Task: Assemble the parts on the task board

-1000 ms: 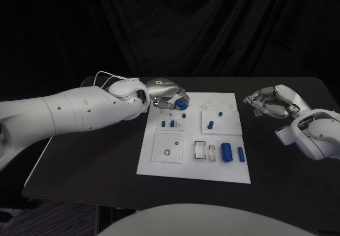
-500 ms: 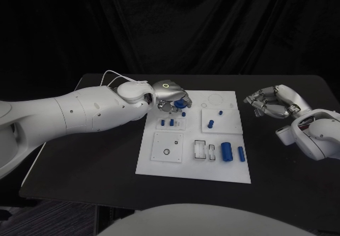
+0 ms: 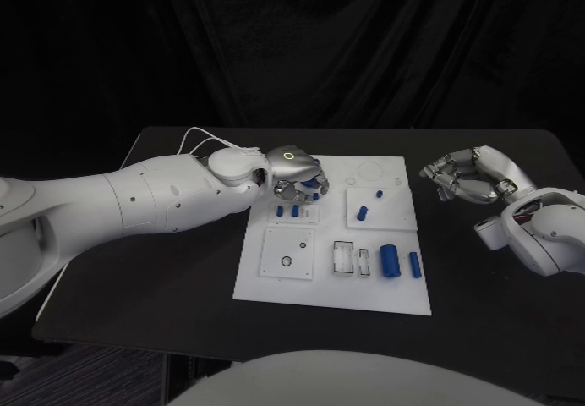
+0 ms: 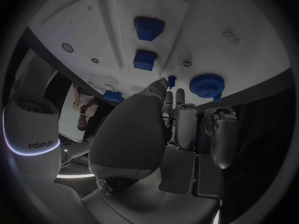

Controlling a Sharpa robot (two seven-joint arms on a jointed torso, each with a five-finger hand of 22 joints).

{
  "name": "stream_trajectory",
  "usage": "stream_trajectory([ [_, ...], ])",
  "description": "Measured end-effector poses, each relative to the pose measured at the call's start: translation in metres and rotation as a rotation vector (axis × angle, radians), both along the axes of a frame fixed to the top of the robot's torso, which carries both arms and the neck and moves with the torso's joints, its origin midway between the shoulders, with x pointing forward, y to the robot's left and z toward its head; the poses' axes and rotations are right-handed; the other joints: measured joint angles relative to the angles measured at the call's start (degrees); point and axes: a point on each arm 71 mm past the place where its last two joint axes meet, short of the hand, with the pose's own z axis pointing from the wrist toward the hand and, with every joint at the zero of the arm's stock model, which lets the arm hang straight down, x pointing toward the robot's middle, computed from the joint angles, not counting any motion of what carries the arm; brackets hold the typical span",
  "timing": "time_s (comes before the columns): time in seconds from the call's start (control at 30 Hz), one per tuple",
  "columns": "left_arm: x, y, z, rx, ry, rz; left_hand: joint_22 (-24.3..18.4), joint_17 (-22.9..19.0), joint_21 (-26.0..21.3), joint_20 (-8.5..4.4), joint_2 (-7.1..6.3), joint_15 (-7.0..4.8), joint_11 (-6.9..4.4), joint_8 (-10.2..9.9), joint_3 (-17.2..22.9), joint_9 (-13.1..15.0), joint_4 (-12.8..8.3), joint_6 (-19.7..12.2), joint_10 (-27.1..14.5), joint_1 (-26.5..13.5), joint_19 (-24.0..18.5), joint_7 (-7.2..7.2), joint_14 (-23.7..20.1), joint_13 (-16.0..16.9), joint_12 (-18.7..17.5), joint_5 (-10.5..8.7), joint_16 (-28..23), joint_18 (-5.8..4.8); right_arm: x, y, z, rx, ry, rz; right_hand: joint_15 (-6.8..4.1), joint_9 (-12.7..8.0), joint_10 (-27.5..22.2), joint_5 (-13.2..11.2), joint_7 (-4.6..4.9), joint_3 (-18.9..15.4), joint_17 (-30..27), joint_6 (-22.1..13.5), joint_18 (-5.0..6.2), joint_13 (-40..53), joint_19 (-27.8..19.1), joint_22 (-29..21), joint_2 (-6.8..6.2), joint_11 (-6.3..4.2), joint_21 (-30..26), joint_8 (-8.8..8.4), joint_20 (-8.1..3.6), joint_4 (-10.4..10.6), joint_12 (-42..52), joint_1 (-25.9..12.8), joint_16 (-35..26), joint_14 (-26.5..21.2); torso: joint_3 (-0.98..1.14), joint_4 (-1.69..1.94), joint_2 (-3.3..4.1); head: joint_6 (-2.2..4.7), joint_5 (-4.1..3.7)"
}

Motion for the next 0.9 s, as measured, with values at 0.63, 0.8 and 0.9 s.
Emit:
stream_trajectory([
  [0.63, 0.0034, 0.0008, -0.0051, 0.013, -0.001, 0.009, 0.00, -1.02, 0.51, 0.00, -0.07, -0.63, -0.94, 0.60, 1.92, -0.57, -1.60, 3.05, 1.72, -0.52, 0.00, 0.00, 0.19, 0.10, 1.12, 1.18, 0.00, 0.00, 0.0008, 0.0015, -0.0005, 0.000, 0.003, 0.003, 0.00, 0.00, 0.19, -0.02, 0.03, 0.16, -0.01, -0.03, 0.00, -0.01, 0.00, 0.04, 0.00, 0.20, 0.00, 0.00, 0.00, 0.16, 0.00, 0.00, 0.00, 0.00, 0.00, 0.16, 0.07, 0.00, -0.06],
  [0.8, 0.0042, 0.0001, -0.0063, 0.015, 0.000, 0.011, 0.00, -1.02, 0.51, 0.00, 0.16, -0.62, -1.06, 0.60, 2.69, -0.74, -2.06, 3.36, 2.42, -0.74, 0.00, 0.12, 0.19, -0.14, 1.12, 1.58, 0.00, 0.01, 0.0010, 0.0016, -0.0006, -0.001, 0.004, 0.002, 0.00, 0.00, 0.20, -0.02, 0.03, 0.16, -0.02, -0.03, 0.00, -0.01, 0.00, 0.04, 0.00, 0.20, 0.00, 0.00, 0.00, 0.16, 0.00, 0.00, 0.00, 0.00, 0.01, 0.19, 0.04, 0.00, -0.25],
  [0.9, 0.0039, -0.0012, -0.0077, 0.015, 0.003, 0.010, 0.00, -1.02, 0.51, 0.00, 0.16, -0.62, -1.06, 0.60, 2.69, -0.74, -2.06, 3.76, 2.42, -0.74, 0.00, 0.12, 0.19, -0.20, 1.12, 1.58, 0.00, 0.01, 0.0011, 0.0019, -0.0007, -0.001, 0.005, 0.002, 0.00, -0.01, 0.19, 0.16, 0.03, 0.16, -0.02, -0.03, 0.00, -0.01, 0.00, 0.04, 0.00, 0.20, 0.00, 0.00, 0.00, 0.16, 0.00, 0.00, 0.00, 0.00, 0.02, 0.19, 0.03, 0.00, -0.26],
])
